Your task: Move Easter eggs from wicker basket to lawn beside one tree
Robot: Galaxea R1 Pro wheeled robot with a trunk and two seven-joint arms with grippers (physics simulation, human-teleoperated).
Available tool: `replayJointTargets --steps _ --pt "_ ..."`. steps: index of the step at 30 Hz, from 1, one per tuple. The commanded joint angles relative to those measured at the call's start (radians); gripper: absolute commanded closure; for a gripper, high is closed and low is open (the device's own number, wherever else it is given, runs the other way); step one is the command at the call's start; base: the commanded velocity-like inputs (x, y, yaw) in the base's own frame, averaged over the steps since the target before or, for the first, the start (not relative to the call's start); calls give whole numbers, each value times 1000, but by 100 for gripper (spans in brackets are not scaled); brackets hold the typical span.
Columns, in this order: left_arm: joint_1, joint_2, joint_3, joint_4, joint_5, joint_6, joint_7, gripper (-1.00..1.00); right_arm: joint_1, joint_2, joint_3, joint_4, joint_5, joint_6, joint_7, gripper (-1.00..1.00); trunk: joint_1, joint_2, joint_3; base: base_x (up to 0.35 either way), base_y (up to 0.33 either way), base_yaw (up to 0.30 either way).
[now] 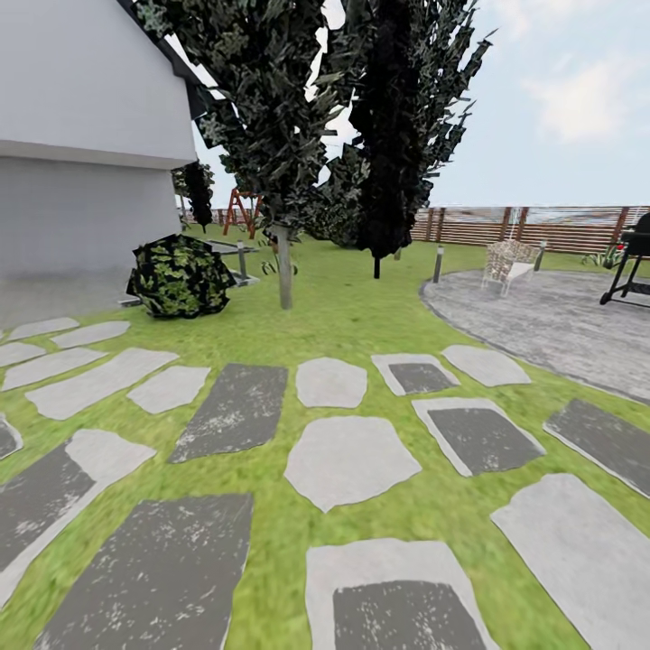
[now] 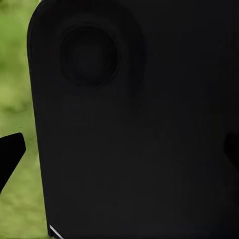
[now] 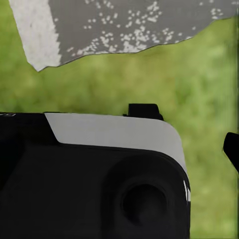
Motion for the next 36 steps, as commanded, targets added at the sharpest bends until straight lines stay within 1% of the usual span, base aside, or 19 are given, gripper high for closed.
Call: replayJointTargets --steps 1,19,28,36 --pt "0 0 1 -2 2 2 -4 -100 0 0 0 1 0 -3 1 -100 1 0 -1 307 -94 0" --pt "0 2 1 -2 4 2 -3 -100 0 0 -1 2 -1 -4 1 -100 1 0 -1 310 -107 -4" --pt "0 2 2 -2 4 2 -5 -100 0 0 -2 2 -1 -4 1 -100 1 0 -1 310 -107 -203" --pt "0 1 1 -2 4 2 -6 -100 0 0 -2 2 -1 -4 1 -100 1 0 -1 310 -106 -45"
